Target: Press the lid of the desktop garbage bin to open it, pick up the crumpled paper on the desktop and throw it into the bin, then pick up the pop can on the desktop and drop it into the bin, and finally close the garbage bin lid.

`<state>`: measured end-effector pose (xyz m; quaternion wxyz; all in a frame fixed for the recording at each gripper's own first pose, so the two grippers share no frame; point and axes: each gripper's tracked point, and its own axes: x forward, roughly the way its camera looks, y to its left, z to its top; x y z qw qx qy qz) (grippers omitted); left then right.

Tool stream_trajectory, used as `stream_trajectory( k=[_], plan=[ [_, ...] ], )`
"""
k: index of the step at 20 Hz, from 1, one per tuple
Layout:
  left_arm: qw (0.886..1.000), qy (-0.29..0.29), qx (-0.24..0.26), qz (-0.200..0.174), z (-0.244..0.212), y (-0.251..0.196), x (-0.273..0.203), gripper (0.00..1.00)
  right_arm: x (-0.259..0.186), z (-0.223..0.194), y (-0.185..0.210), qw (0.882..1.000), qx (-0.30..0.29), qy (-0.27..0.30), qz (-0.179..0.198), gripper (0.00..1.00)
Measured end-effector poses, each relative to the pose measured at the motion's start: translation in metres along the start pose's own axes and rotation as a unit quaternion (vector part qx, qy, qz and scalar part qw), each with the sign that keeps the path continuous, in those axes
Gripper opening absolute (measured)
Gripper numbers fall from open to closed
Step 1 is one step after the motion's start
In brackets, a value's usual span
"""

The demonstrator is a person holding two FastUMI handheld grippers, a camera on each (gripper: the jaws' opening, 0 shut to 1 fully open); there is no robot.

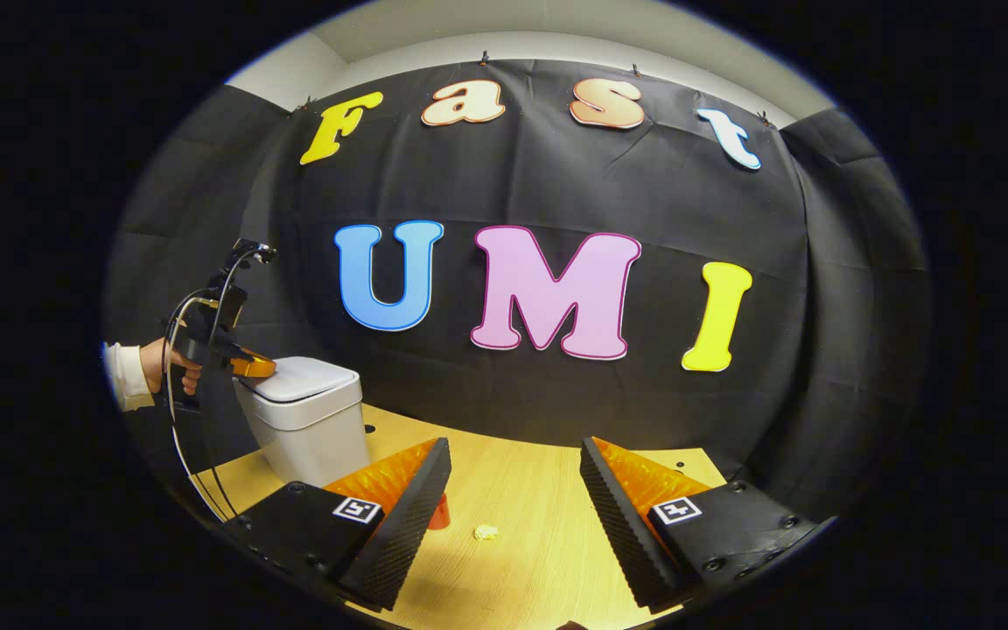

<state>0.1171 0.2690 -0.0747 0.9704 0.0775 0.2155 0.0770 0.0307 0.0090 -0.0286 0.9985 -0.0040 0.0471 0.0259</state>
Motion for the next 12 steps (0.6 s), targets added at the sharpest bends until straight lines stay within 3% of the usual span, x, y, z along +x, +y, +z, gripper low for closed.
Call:
stream_trajectory(
  k=[2,4,6,8,9,10,12],
  plan=[
    [0.999,-0.037,0.009,0.013,0.020,0.009,-0.010,0.07,0.001,-0.003,0.001,1.000,-0.002,0.005,0.002,0.96],
    [0.997,-0.080,0.017,0.003,0.043,0.004,-0.026,0.08,0.000,-0.012,0.001,1.000,0.000,0.019,0.000,0.96],
    [0.993,-0.112,0.027,0.008,0.059,0.006,-0.034,0.16,0.000,-0.017,0.004,1.000,0.006,0.026,0.002,0.96],
    [0.991,-0.131,0.030,-0.003,0.067,0.001,-0.047,0.45,0.001,-0.021,0.010,0.999,0.007,0.033,0.011,0.96],
    [0.990,-0.143,0.018,-0.014,0.076,-0.004,-0.053,0.68,0.004,-0.022,0.013,0.999,0.004,0.033,0.016,0.96],
    [0.989,-0.150,0.004,-0.014,0.078,-0.001,-0.072,1.00,0.006,-0.025,0.015,0.999,0.002,0.037,0.021,0.96],
    [0.986,-0.166,-0.010,-0.003,0.082,0.007,-0.085,0.96,0.011,-0.033,0.019,0.998,-0.003,0.046,0.034,0.96]
  ],
)
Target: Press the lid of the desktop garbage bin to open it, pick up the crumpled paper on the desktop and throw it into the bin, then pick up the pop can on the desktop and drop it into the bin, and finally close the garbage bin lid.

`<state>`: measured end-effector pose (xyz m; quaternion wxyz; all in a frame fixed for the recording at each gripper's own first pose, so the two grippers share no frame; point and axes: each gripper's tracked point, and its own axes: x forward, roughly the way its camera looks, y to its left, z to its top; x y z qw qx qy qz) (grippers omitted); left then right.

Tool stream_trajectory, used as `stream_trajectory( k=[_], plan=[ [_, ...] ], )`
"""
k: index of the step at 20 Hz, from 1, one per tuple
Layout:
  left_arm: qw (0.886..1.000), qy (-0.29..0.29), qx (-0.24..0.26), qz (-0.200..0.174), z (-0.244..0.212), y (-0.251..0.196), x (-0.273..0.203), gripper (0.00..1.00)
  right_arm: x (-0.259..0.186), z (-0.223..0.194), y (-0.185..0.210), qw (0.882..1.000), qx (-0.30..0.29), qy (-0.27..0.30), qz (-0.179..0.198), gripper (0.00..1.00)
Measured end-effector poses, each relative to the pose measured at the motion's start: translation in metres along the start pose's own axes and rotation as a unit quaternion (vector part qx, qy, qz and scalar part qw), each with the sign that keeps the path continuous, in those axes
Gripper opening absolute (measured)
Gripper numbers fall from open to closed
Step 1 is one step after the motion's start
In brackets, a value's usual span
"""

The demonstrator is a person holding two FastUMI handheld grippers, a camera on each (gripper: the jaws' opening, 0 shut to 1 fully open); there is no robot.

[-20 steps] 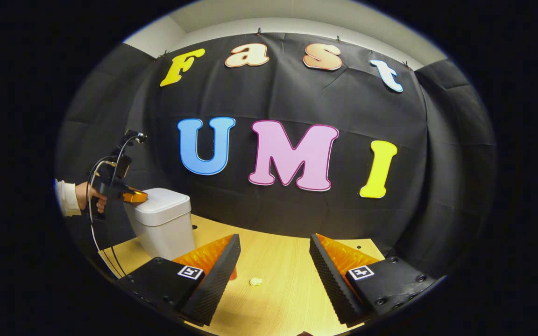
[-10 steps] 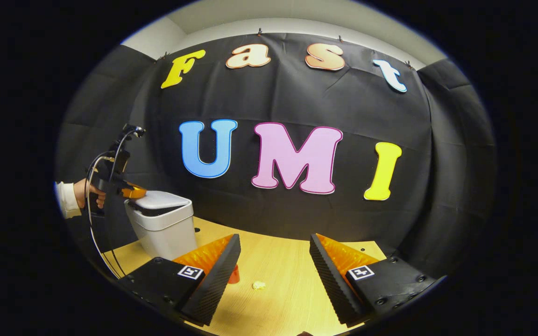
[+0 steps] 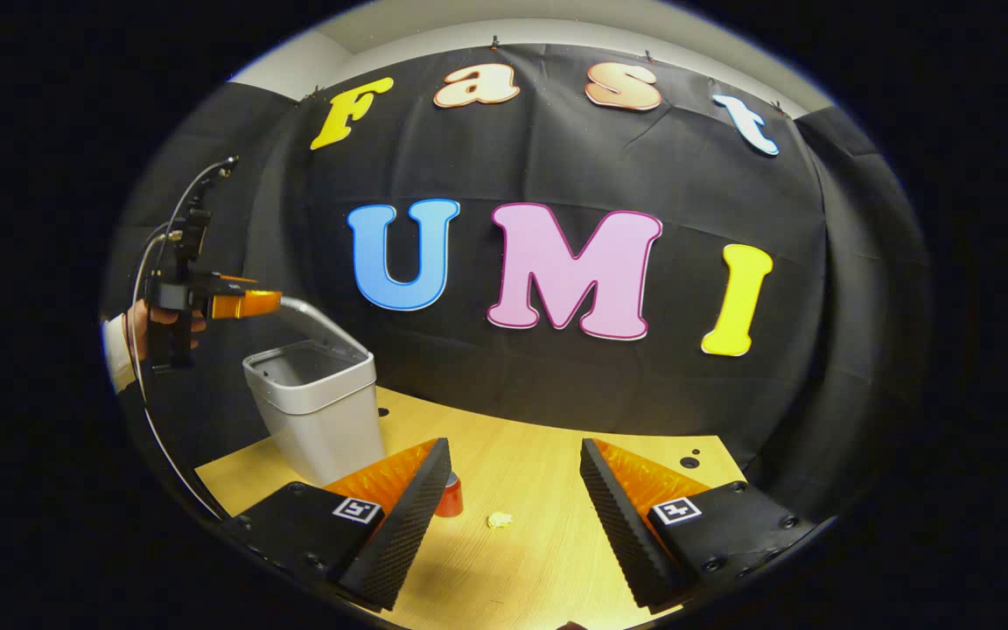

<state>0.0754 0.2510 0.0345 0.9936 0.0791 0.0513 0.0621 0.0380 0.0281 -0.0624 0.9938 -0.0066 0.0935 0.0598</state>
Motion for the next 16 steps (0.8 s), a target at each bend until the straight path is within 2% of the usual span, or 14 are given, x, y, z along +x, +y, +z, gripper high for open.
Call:
stream_trajectory(
  k=[3,6,8,10,12,16],
  plan=[
    [1.000,-0.022,-0.002,-0.005,0.014,-0.008,-0.036,0.97,0.018,-0.023,0.005,0.999,-0.007,0.040,0.025,0.96],
    [0.998,-0.040,-0.038,-0.037,0.021,-0.031,-0.081,0.96,0.036,-0.056,0.015,0.993,0.006,0.098,0.060,0.96],
    [0.997,-0.042,-0.056,-0.029,0.014,-0.029,-0.107,0.96,0.053,-0.076,0.023,0.989,0.017,0.127,0.077,0.96],
    [0.997,-0.038,-0.062,-0.026,0.005,-0.034,-0.131,0.96,0.074,-0.100,0.025,0.983,0.002,0.162,0.087,0.96],
    [0.997,-0.042,-0.060,-0.002,0.000,-0.021,-0.157,0.96,0.094,-0.130,0.025,0.976,0.006,0.197,0.096,0.96],
    [0.995,-0.015,-0.072,0.066,-0.019,-0.001,-0.203,0.96,0.137,-0.192,0.028,0.957,-0.011,0.272,0.103,0.98]
  ],
)
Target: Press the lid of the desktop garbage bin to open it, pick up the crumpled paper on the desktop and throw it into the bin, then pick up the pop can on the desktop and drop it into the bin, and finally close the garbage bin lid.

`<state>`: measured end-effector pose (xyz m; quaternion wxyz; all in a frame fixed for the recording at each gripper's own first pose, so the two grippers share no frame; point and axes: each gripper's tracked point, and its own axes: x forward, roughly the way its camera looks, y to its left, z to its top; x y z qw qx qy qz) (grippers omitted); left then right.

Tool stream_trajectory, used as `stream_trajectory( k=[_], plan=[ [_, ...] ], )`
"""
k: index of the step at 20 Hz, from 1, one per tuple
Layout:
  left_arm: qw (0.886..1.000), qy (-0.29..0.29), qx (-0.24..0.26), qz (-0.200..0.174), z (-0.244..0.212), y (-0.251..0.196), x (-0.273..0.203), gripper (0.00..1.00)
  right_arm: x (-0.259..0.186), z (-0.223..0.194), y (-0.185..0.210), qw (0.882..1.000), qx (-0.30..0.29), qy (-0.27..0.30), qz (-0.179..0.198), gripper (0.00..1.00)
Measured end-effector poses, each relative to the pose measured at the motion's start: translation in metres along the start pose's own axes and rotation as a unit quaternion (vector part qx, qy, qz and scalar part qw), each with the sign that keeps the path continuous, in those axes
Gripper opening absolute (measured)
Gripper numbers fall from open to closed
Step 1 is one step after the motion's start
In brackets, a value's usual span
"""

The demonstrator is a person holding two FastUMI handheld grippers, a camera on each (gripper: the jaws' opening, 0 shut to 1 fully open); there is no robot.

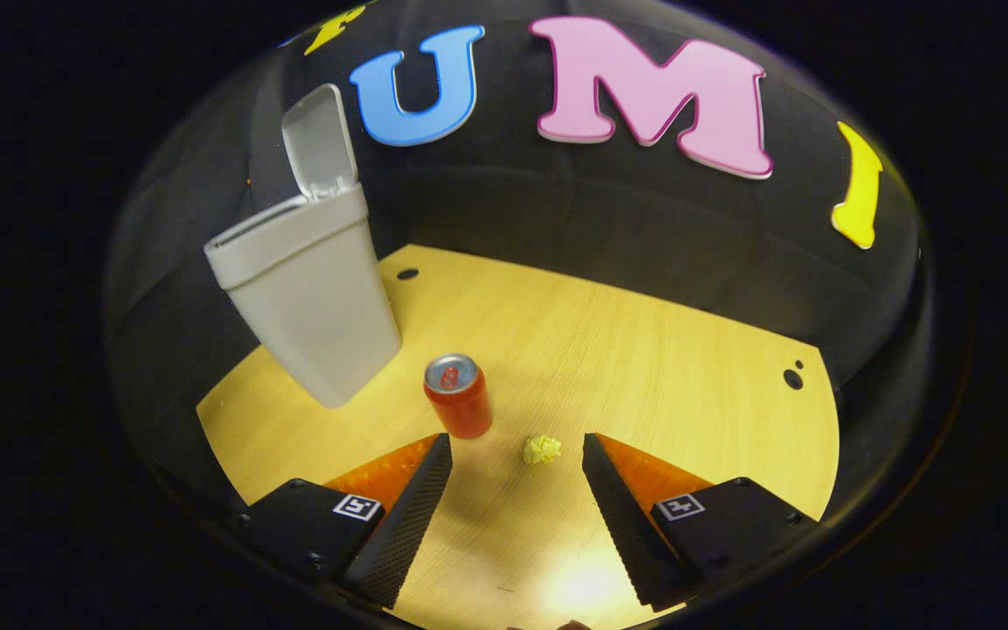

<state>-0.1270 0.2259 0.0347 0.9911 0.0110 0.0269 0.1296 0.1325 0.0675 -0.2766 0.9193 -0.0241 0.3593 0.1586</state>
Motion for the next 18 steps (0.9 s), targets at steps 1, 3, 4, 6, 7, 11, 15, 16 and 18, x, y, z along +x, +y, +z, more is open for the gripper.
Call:
stream_trajectory(
  k=[1,3,4,6,7,11,15,16,18],
  plan=[
    [1.000,0.013,0.000,0.019,-0.005,0.005,-0.009,0.96,0.016,-0.011,-0.005,1.000,-0.010,0.025,-0.002,0.97],
    [0.997,0.037,-0.002,0.061,-0.014,0.013,-0.025,0.96,0.049,-0.032,-0.013,0.998,-0.022,0.064,-0.002,0.98],
    [0.996,0.046,-0.005,0.076,-0.018,0.014,-0.035,0.96,0.060,-0.042,-0.015,0.996,-0.021,0.083,0.000,0.98],
    [0.992,0.066,-0.010,0.108,-0.028,0.011,-0.052,0.97,0.078,-0.046,-0.021,0.995,-0.013,0.099,0.000,0.98],
    [0.990,0.076,-0.011,0.122,-0.033,0.010,-0.059,0.96,0.089,-0.050,-0.023,0.994,-0.004,0.108,0.002,0.98],
    [0.983,0.107,-0.021,0.146,-0.050,-0.008,-0.061,0.97,0.112,-0.064,-0.025,0.991,0.011,0.132,0.007,0.98],
    [0.984,0.117,-0.022,0.133,-0.057,-0.018,-0.050,0.96,0.112,-0.070,-0.028,0.988,0.031,0.149,0.010,0.56],
    [0.984,0.117,-0.022,0.129,-0.056,-0.018,-0.046,0.96,0.106,-0.062,-0.032,0.990,0.032,0.140,0.005,0.36],
    [0.985,0.119,-0.025,0.123,-0.058,-0.017,-0.039,0.96,0.102,-0.048,-0.029,0.993,0.038,0.113,0.009,0.39]
  ],
)
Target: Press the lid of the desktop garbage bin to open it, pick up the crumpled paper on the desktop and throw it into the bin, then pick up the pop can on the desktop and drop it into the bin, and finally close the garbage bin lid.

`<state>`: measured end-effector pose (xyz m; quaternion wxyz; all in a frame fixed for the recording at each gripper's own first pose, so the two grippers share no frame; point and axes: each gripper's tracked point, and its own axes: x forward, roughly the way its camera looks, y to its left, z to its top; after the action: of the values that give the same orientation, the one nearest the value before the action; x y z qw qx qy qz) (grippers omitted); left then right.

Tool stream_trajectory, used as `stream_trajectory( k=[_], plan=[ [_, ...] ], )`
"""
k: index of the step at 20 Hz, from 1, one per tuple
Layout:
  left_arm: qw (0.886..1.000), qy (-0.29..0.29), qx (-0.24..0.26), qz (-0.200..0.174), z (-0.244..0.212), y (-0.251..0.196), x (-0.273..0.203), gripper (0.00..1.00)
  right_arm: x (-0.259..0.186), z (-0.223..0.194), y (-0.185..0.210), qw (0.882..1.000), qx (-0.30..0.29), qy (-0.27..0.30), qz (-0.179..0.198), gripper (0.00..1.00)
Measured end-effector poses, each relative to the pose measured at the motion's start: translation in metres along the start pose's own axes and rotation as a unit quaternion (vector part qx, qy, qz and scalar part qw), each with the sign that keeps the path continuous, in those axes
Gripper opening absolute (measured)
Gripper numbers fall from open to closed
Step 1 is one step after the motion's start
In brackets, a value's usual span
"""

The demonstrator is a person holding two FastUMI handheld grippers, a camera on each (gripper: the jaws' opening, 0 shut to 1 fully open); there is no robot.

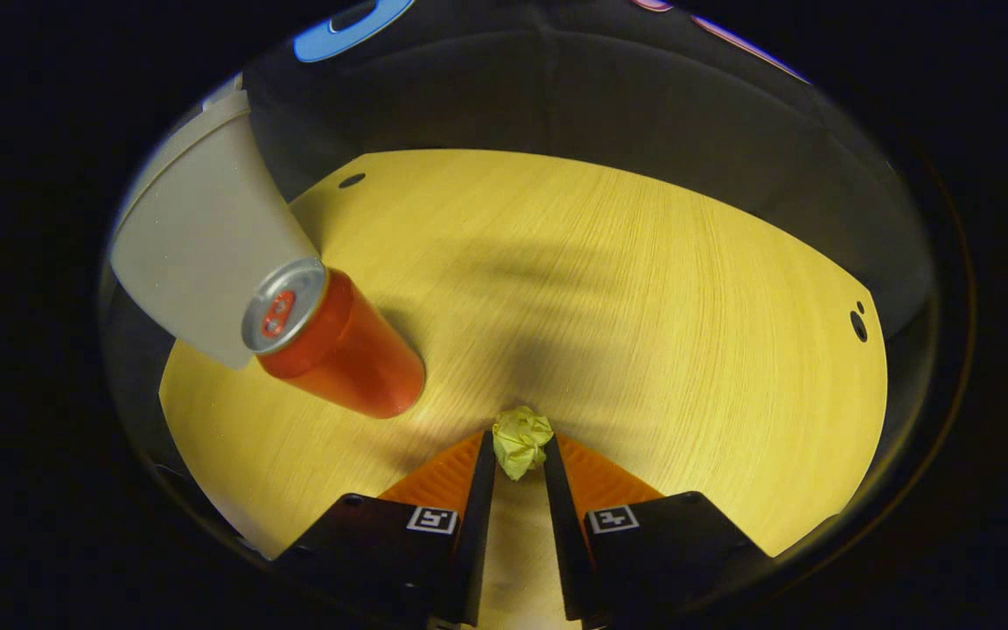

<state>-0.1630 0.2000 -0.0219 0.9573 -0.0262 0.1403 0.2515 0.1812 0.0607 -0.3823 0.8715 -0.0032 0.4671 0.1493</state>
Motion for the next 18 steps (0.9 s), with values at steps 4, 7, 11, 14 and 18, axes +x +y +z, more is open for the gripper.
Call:
stream_trajectory(
  k=[4,7,11,14,18],
  plan=[
    [1.000,-0.009,-0.003,-0.007,0.003,0.006,0.000,0.96,-0.065,0.064,0.026,0.994,-0.021,-0.102,0.024,0.39],
    [1.000,0.001,-0.007,-0.023,-0.005,0.006,0.001,0.94,-0.119,0.135,0.071,0.978,-0.064,-0.188,0.057,0.38],
    [0.999,-0.006,-0.005,-0.033,-0.006,0.004,-0.002,0.97,-0.189,0.201,0.131,0.951,-0.100,-0.263,0.124,0.38],
    [0.999,-0.013,0.002,-0.039,-0.001,0.004,-0.004,0.96,-0.229,0.232,0.208,0.932,-0.107,-0.290,0.188,0.38],
    [0.998,-0.009,-0.037,-0.056,-0.007,-0.004,-0.013,0.97,-0.224,0.255,0.291,0.917,-0.158,-0.300,0.209,0.39]
  ],
)
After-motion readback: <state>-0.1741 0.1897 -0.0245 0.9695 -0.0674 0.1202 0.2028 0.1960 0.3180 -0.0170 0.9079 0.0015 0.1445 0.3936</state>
